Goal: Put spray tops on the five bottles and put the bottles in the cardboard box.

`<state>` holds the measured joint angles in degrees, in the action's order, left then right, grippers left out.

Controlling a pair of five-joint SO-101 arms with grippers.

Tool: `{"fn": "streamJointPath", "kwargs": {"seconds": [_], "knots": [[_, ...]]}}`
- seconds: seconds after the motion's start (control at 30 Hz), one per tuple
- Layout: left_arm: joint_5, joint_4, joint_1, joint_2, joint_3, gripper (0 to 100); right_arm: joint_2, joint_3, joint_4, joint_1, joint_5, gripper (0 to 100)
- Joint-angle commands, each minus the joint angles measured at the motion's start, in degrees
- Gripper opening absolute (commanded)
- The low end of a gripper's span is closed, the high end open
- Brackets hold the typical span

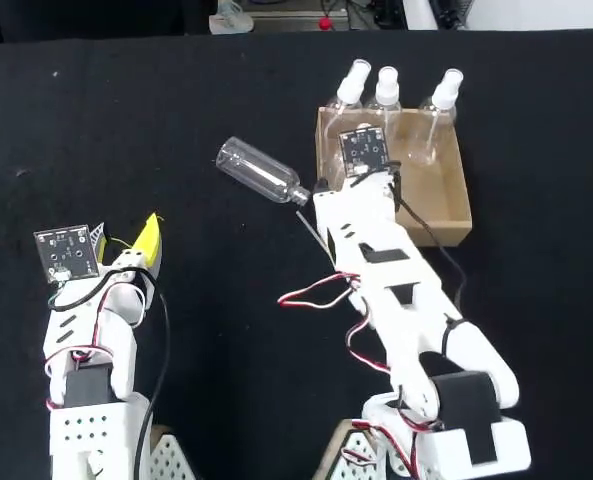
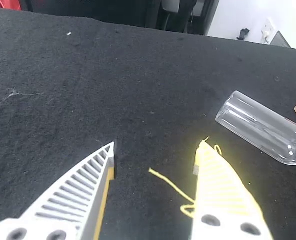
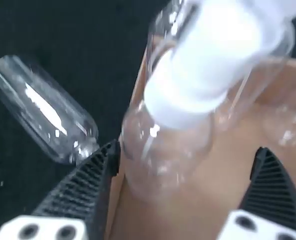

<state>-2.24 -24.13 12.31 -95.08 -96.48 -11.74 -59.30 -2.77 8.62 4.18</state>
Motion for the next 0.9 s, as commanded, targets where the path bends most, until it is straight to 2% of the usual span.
{"fn": "streamJointPath", "kwargs": {"seconds": [0.0, 0.2, 0.67, 0.87], "knots": [[0.18, -0.09, -0.75, -0.35, -1.36, 25, -3.03, 5.93, 8.26, 0.62, 0.53, 36.8], [0.18, -0.09, -0.75, -0.35, -1.36, 25, -3.03, 12.0, 20.84, 0.79, 0.53, 36.8], [0.18, -0.09, -0.75, -0.35, -1.36, 25, -4.79, 12.0, 21.98, 0.88, 0.09, 36.8], [0.18, -0.09, -0.75, -0.35, -1.36, 25, -11.47, 11.12, 28.22, 2.29, 0.0, 36.8]]}}
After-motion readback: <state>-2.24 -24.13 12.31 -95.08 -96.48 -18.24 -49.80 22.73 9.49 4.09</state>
